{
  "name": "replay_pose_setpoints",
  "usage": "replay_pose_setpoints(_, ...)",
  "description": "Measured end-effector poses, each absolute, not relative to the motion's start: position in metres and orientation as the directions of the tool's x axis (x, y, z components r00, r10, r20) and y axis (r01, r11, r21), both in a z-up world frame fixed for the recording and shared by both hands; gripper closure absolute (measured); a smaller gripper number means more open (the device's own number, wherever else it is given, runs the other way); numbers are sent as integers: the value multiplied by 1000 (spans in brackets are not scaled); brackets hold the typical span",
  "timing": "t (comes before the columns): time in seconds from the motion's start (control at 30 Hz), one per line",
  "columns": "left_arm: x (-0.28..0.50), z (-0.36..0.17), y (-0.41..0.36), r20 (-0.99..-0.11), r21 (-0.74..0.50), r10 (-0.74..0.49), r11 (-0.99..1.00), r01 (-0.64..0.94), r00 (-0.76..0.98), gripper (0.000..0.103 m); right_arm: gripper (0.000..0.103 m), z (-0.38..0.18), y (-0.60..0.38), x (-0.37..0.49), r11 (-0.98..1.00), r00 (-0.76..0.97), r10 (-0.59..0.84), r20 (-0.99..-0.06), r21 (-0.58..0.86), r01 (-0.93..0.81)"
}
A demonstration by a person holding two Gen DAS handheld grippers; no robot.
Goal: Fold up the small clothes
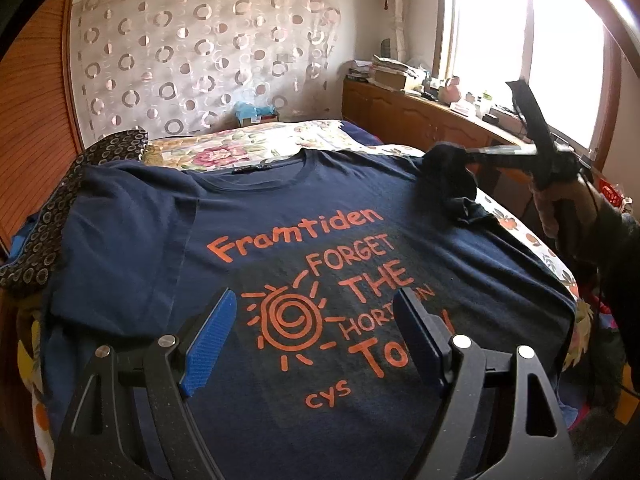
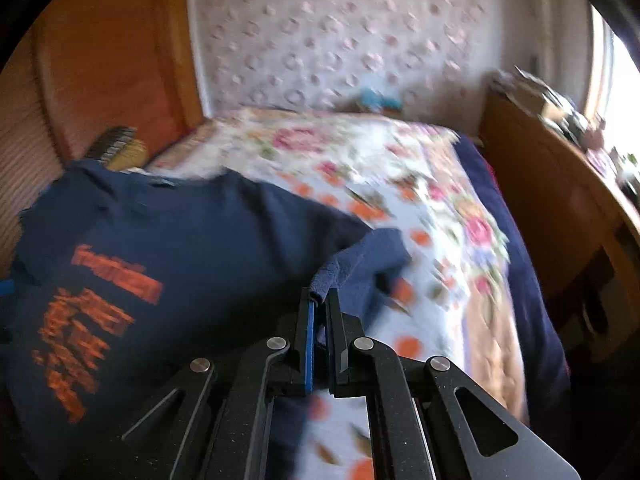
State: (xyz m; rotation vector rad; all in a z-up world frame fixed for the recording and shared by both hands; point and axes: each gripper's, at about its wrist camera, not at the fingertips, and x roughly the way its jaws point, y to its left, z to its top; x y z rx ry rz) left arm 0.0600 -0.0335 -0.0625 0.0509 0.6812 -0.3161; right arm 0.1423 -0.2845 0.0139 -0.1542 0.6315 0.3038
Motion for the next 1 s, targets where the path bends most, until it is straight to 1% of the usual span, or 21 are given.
replay_pose_setpoints(0.2,58,-62,-27,-622,-64,-269,953,295,736,22,99,38,-224,143,889,742,358,-567,-36,-456)
replay_pose_setpoints(0.3,59,-62,-23,-621,-68,-267,955,288,737,22,99,44,-202,150,877,742,369,-560,-54,-477)
replay_pose_setpoints(0.37,59,-63,-20,-621,-71,-265,956,283,738,22,98,43,-195,154,870,751,356,-557,-95,-483)
replay_pose_setpoints(0.4,59,-63,-20,-620,-72,-264,957,282,738,22,94,41,-190,153,872,767,327,-552,-137,-470)
replay_pose_setpoints(0.43,58,-63,-19,-620,-75,-264,957,279,739,22,80,39,-191,155,876,778,301,-551,-162,-454)
replay_pose_setpoints(0.47,58,-63,-18,-619,-78,-266,957,279,740,22,62,37,-190,155,880,783,285,-552,-174,-443)
replay_pose_setpoints(0.5,57,-62,-17,-617,-80,-267,957,278,741,22,58,35,-191,153,881,786,283,-549,-174,-439)
replay_pose_setpoints(0.7,55,-62,-15,-610,-86,-270,957,276,745,22,58,19,-196,128,879,766,306,-565,-142,-455)
replay_pose_setpoints(0.9,53,-60,-18,-603,-91,-275,956,278,749,22,58,-9,-206,108,865,711,288,-641,-144,-480)
replay_pose_setpoints(1.0,54,-61,-19,-605,-91,-277,955,281,746,22,61,-28,-205,108,860,685,265,-679,-154,-486)
